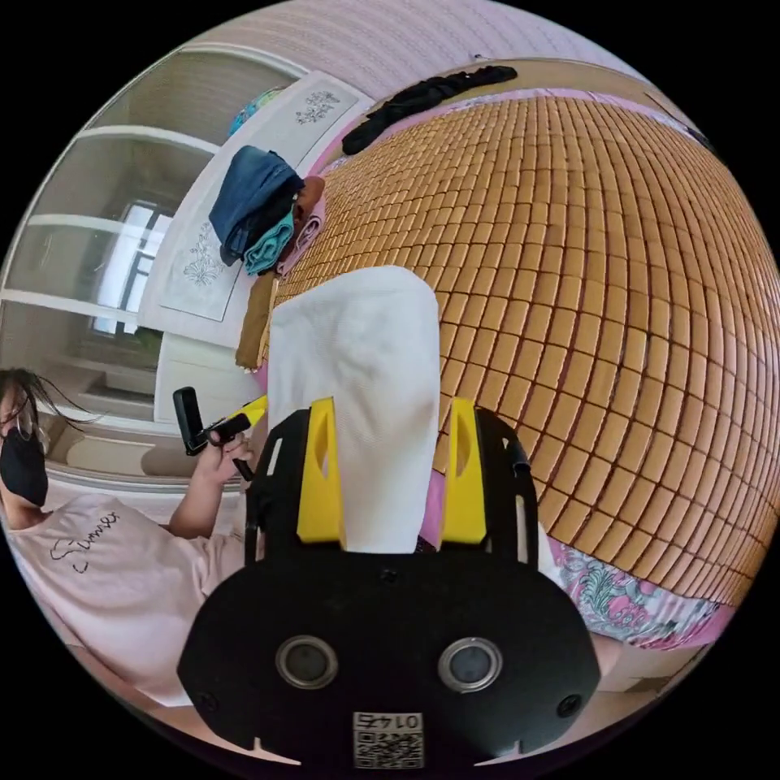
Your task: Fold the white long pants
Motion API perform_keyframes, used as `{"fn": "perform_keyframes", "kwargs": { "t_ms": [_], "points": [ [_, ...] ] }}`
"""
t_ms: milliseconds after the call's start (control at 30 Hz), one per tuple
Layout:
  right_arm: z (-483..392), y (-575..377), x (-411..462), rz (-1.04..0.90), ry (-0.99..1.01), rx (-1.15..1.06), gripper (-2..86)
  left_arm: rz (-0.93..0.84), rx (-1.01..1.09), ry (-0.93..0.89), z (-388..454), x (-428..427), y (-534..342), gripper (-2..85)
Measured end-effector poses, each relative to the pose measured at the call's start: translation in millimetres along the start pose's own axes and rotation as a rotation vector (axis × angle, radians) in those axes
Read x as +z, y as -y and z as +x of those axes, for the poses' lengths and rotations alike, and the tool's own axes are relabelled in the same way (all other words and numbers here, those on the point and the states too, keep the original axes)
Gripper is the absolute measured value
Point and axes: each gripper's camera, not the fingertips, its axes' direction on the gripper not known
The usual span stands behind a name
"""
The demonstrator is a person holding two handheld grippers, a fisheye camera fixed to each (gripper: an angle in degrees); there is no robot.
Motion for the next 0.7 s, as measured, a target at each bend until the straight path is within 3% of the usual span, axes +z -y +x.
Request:
{"fn": "perform_keyframes", "kwargs": {
  "t_ms": [100, 200, 300, 400, 467, 567, 700],
  "points": [
    [27.0, -11.9, 2.6, -0.008, 0.099, 0.059, 21.4, -0.048, -0.044, -0.051, -22.5, 23.8, 10.6, 20.8],
    [40.0, -8.9, 16.3, -0.051, 0.204, 0.058, 19.3, -0.122, -0.099, -0.239, -37.8, 46.6, 15.4, 21.2],
    [56.9, -7.6, 10.6, -0.051, 0.254, 0.153, 16.5, -0.113, -0.037, -0.16, -35.8, 50.7, 16.6, 20.4],
    [49.4, -12.9, -0.5, -0.038, 0.244, 0.134, 13.9, -0.098, -0.099, -0.192, -53.9, 48.1, 20.2, 18.2],
    [41.5, -12.0, -7.2, -0.076, 0.352, 0.113, 11.7, -0.099, -0.125, -0.224, -68.6, 45.9, 22.9, 15.6],
    [8.9, -15.7, -21.6, -0.074, 0.263, -0.006, 10.2, -0.113, -0.134, -0.302, -84.7, 42.3, 26.2, 12.1],
    [-46.9, -31.2, -49.2, 0.01, 0.097, -0.16, 9.2, -0.099, -0.11, -0.274, -79.8, 30.2, 27.3, 11.0]
  ]
}}
